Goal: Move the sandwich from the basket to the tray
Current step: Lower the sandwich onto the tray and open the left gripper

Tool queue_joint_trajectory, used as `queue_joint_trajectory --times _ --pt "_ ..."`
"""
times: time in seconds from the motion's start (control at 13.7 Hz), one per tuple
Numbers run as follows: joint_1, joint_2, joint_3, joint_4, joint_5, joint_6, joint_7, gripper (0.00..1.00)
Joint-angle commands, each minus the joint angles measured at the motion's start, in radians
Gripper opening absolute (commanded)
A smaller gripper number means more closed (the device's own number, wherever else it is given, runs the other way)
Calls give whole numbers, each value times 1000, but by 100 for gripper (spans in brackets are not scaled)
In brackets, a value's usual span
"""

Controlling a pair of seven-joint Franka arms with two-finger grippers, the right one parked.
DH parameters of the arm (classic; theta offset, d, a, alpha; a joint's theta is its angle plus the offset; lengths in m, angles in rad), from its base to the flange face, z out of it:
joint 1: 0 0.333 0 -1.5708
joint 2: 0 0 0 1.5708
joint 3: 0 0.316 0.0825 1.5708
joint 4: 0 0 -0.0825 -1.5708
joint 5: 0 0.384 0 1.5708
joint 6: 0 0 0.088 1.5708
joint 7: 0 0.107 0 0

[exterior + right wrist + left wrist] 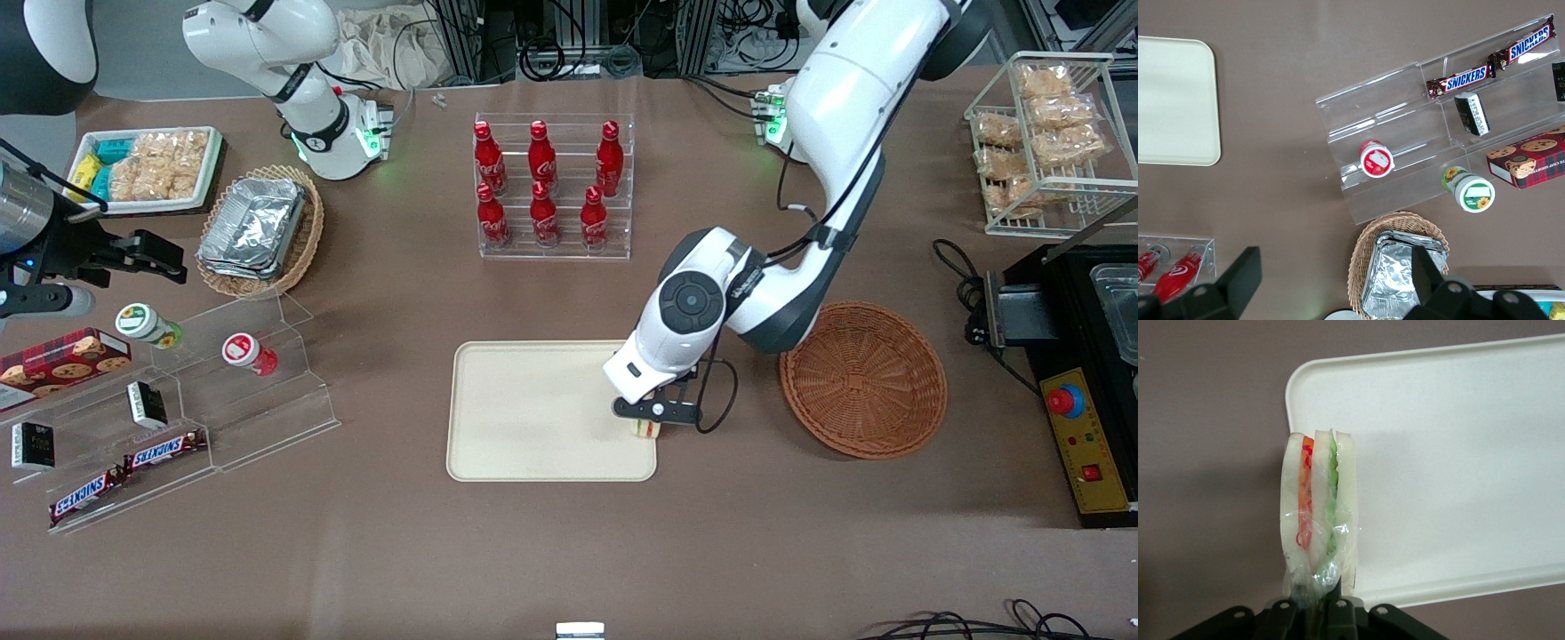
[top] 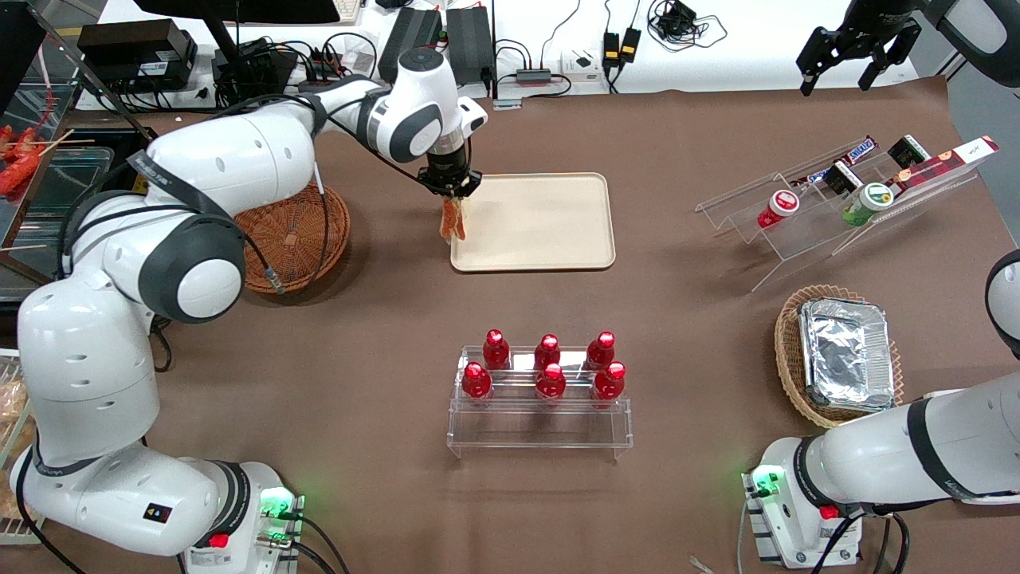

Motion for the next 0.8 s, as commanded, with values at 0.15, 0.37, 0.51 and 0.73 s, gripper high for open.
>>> queue_joint_trajectory --times 0.15,0.37,0.51,0.73 --pt "-25 80 11 48 32 27 -13 0" --pt "-23 84 10 48 21 28 -16 73" --pt "-21 77 10 48 15 21 -30 99" --pt "-12 63 10 48 13 18 -44 99"
